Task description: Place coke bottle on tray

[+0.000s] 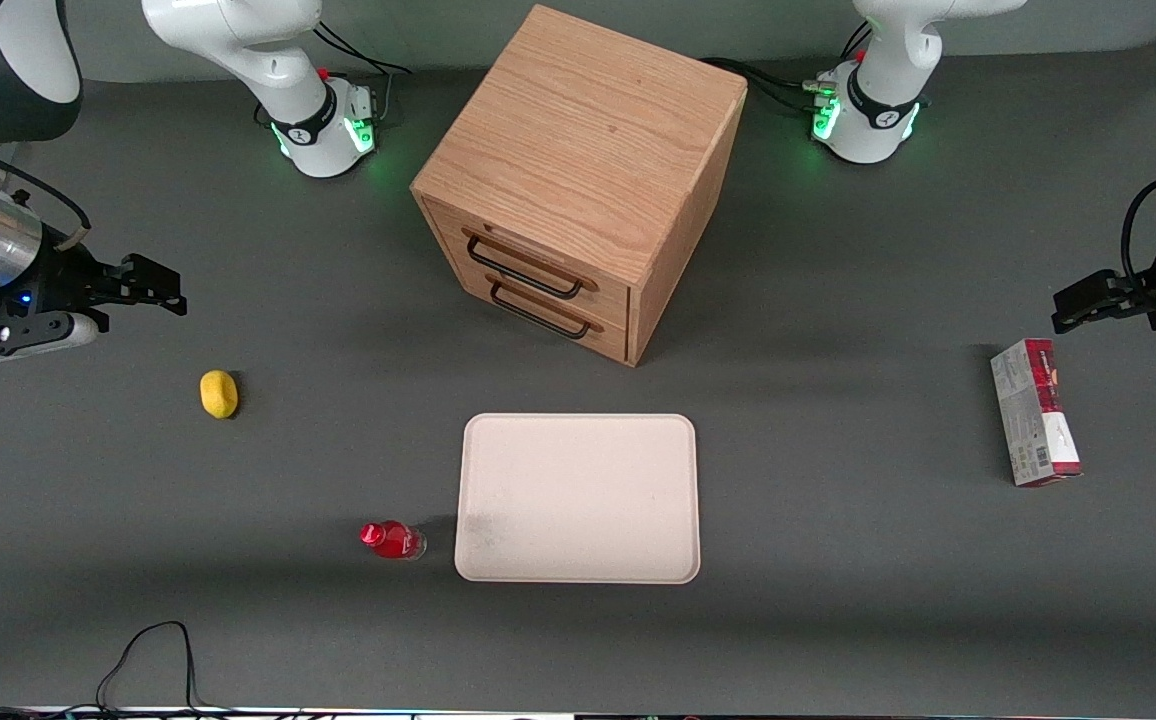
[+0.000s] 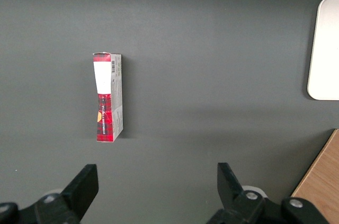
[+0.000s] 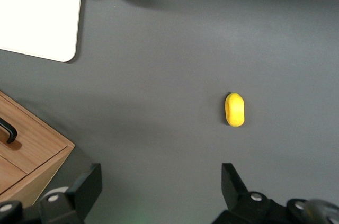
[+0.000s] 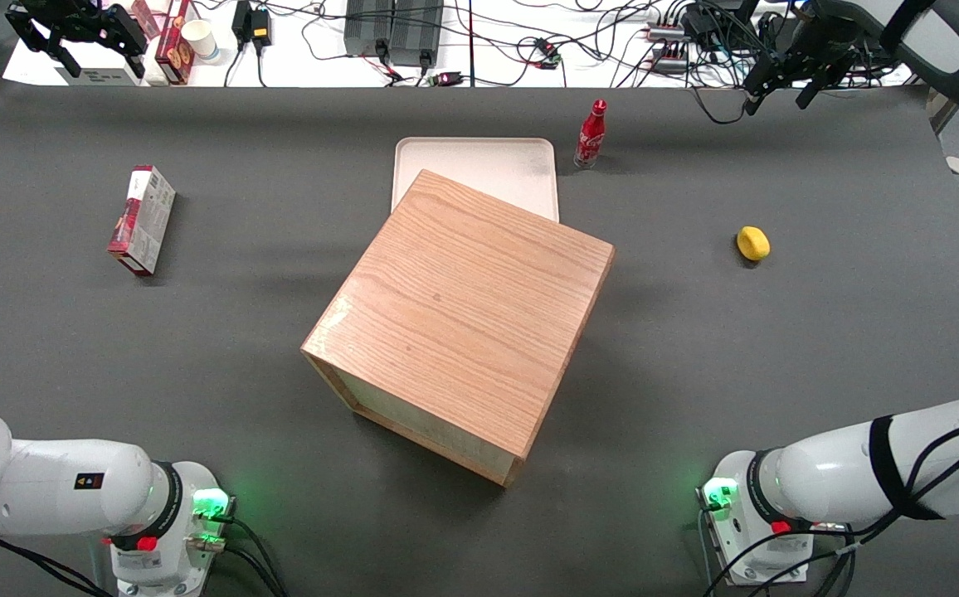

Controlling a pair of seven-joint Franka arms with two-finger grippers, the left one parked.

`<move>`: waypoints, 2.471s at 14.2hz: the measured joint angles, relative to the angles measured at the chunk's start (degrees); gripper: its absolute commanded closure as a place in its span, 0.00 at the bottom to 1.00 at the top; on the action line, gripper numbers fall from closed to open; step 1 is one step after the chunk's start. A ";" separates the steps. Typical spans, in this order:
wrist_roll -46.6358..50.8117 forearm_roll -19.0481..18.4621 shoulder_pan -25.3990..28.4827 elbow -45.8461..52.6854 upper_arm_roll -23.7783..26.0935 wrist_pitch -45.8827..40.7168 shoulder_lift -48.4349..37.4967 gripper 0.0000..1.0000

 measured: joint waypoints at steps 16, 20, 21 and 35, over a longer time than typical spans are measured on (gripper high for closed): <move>0.18 0.00 0.49 1.58 -0.46 -2.57 0.10 0.00; 0.18 0.00 0.55 1.75 -0.46 -2.98 0.11 0.00; 0.18 0.00 0.58 2.02 -0.46 -3.66 0.21 0.00; 0.19 0.01 0.84 6.72 -0.46 -7.42 2.86 0.00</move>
